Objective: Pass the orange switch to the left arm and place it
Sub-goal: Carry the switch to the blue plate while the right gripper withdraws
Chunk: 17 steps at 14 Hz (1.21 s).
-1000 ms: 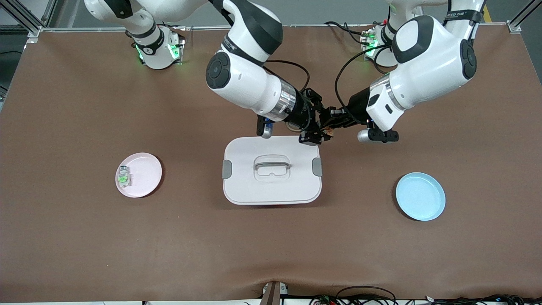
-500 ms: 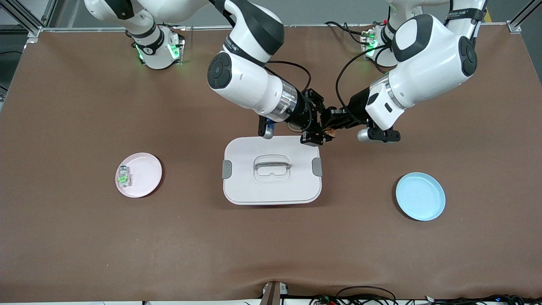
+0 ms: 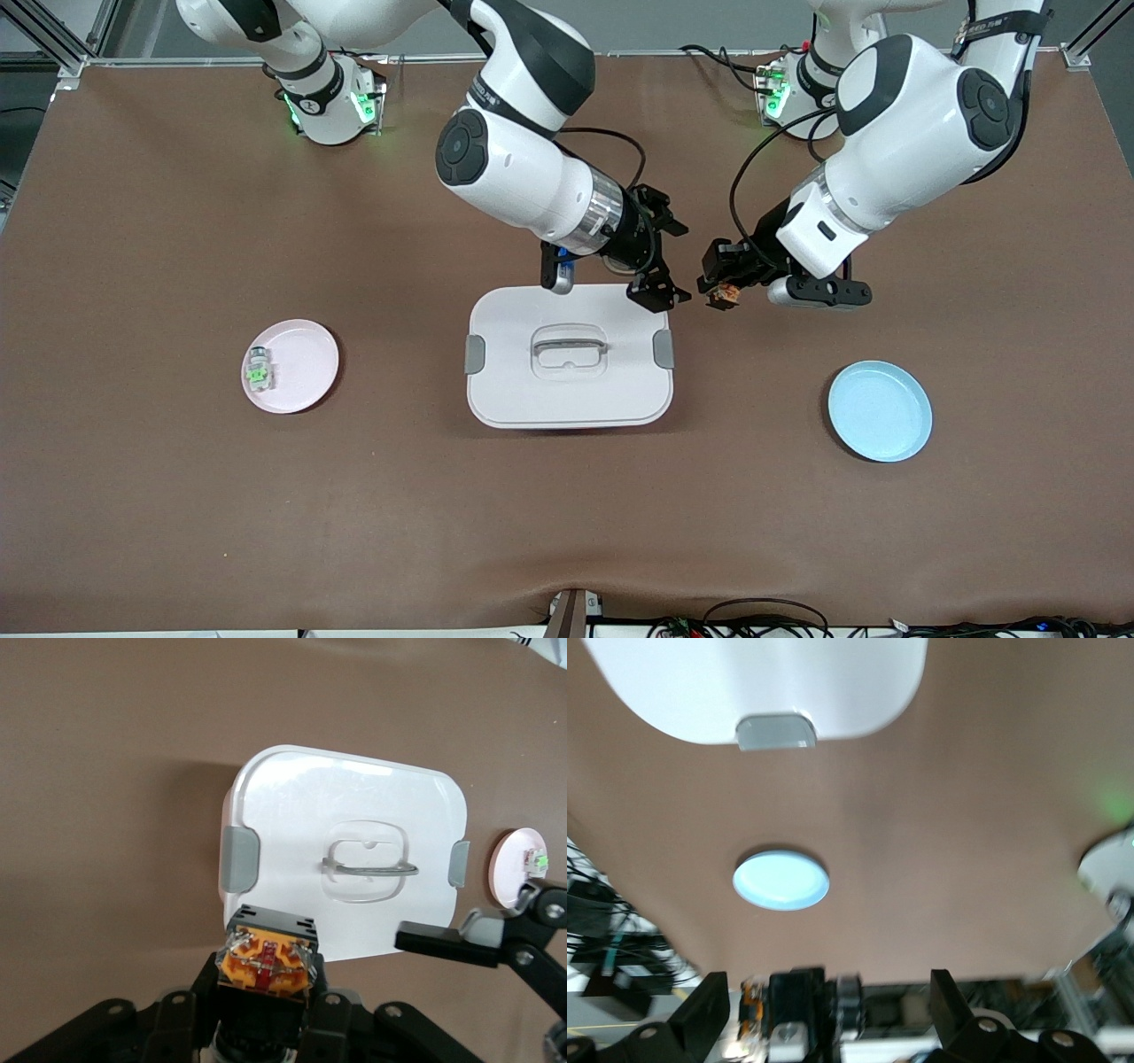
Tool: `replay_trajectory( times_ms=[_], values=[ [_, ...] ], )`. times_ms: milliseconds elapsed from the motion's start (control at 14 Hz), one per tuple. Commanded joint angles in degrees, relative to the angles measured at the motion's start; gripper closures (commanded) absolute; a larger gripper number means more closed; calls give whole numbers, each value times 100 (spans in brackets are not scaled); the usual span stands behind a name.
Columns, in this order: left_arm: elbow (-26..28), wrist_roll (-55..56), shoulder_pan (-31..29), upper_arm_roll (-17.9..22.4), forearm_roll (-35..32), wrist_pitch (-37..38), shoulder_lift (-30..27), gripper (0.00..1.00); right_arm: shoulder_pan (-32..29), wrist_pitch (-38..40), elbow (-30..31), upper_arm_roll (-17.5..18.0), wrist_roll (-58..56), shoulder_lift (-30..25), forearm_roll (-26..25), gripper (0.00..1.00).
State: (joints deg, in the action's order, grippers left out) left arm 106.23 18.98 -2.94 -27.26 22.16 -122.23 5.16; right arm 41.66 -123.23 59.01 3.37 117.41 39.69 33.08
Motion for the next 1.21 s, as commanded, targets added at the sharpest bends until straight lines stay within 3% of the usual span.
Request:
replay_trajectory(
  times_ms=[0,286,714,929,1143],
  values=[
    [-76,-262,-232,-8,-447,365,-67,100,-61,500,-135,6,-962,-22,-433,0],
    [-59,-1622,-803,-8,-931,761,-6,100,-307,966,-109,15,-3737,-242,-706,0],
    [-32,-3267,-1190,-17,-2786,955,468,100,-720,1028,-56,6,-6357,-462,-1356,0],
    [-68,-4224,-1366,-8,-3067,859,793,100,-878,1747,5,6,-7861,-602,-2697,0],
    [-33,-5138,-1585,-8,-3568,508,1179,100,-1317,2275,5,15,-9688,-699,-2965,0]
  ],
)
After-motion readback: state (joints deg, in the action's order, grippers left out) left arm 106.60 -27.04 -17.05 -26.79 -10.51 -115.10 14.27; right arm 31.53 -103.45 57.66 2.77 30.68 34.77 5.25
